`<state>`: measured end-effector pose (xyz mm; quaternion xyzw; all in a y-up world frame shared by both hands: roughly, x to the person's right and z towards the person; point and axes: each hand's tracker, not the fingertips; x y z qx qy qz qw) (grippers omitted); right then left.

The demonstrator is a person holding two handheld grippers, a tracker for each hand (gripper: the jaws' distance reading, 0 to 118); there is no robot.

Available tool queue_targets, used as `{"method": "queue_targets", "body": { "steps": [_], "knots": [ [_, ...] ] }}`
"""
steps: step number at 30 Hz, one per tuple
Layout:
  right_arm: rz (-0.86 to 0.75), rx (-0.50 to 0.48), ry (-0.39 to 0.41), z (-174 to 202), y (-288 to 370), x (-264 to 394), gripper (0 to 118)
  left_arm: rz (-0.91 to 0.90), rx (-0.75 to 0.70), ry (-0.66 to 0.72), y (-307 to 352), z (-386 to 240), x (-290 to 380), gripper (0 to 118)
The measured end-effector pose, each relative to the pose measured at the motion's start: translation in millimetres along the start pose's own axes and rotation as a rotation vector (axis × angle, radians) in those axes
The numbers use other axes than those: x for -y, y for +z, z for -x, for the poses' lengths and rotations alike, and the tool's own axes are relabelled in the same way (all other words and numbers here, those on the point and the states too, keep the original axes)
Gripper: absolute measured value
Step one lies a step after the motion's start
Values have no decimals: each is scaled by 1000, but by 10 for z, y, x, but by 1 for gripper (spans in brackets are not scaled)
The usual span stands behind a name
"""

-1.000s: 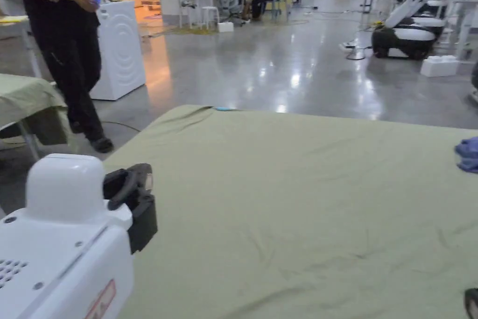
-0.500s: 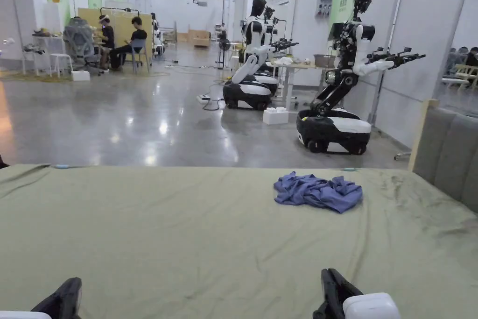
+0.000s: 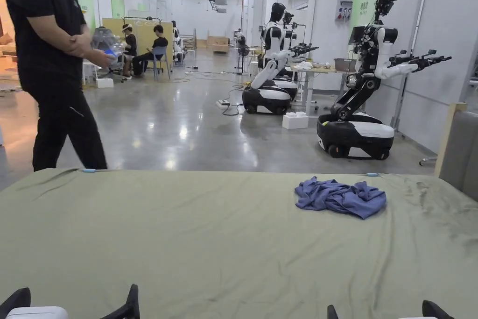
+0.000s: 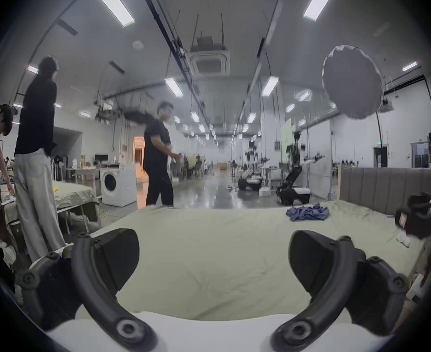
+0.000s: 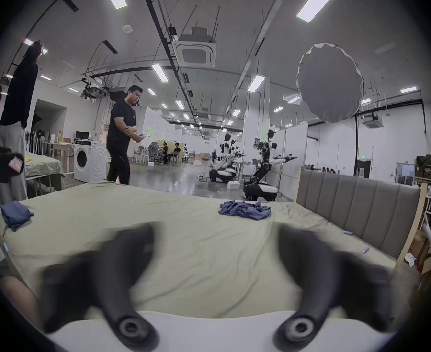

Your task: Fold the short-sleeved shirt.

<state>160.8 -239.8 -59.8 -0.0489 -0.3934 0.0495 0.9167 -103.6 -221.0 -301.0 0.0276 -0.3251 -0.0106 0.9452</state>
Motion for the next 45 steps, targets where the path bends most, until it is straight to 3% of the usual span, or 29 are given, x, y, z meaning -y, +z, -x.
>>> {"method": "queue_targets", "body": {
  "steps": [6,14,19,22,31,44,45],
  "knots": [
    [-36,24,64,122,-8,80,118,45,-6,-2,0,-4,27,118],
    [6,56,77,86,-40,400,118,65,-25,24,-9,-2,428,118],
    [20,57,25,15,-45,413,118,86,-25,37,46,-92,664,118],
    [41,5,-9,-24,-44,441,118,76,-18,-1,45,-139,633,118],
    [76,55,31,33,-59,468,118,93,23,-35,49,-221,662,118],
    [31,62,-19,-59,42,451,118,105,22,4,17,-157,660,118],
    [4,107,3,-31,47,445,118,105,20,7,16,-152,660,118]
  ]
}}
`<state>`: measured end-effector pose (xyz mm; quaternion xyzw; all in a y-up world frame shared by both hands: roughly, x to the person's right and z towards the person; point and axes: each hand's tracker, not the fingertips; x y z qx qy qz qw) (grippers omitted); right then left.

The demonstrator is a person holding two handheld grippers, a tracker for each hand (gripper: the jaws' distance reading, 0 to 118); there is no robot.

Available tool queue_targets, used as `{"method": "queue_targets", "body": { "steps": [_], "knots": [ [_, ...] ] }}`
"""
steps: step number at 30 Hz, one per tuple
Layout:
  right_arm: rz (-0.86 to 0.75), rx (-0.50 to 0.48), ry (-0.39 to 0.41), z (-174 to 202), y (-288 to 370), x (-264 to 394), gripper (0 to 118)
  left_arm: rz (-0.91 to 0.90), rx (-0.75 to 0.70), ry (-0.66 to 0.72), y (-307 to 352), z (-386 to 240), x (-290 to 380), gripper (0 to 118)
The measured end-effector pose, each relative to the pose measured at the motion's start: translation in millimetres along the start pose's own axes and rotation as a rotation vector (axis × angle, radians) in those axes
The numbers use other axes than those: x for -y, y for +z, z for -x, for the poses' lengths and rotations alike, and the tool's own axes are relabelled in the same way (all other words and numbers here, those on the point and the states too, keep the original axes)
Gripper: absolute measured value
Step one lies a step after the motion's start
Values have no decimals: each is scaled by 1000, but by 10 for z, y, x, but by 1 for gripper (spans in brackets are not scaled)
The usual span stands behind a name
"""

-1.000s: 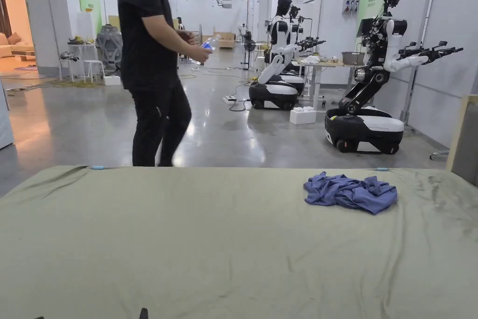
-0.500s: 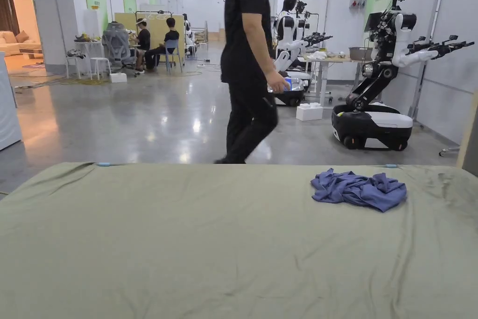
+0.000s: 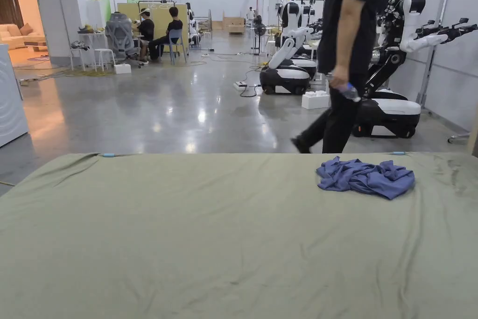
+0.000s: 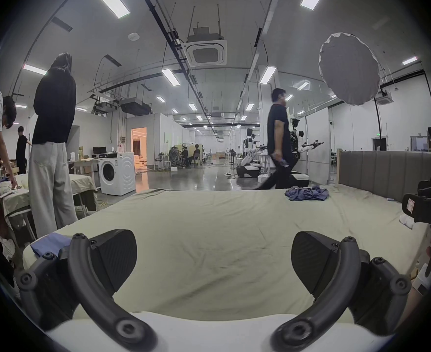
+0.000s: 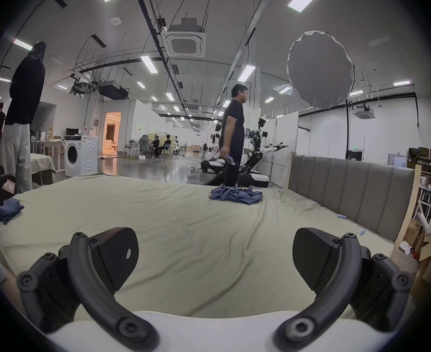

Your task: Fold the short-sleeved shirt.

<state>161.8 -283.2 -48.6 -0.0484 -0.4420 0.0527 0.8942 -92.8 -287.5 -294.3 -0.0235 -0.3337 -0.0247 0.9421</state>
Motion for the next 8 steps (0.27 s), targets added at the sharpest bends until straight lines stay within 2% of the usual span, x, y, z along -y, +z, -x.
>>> {"method": "queue_targets", "body": {
  "steps": [1,2,8],
  "knots": [
    [-11,19,1,17,16,3,118,0,0,3,0,5,-1,118],
    [-20,-16,-4,5,43,4,118,-1,0,5,2,10,-1,118],
    [7,-19,-9,30,1,-7,118,-5,4,4,5,6,-5,118]
  ]
}}
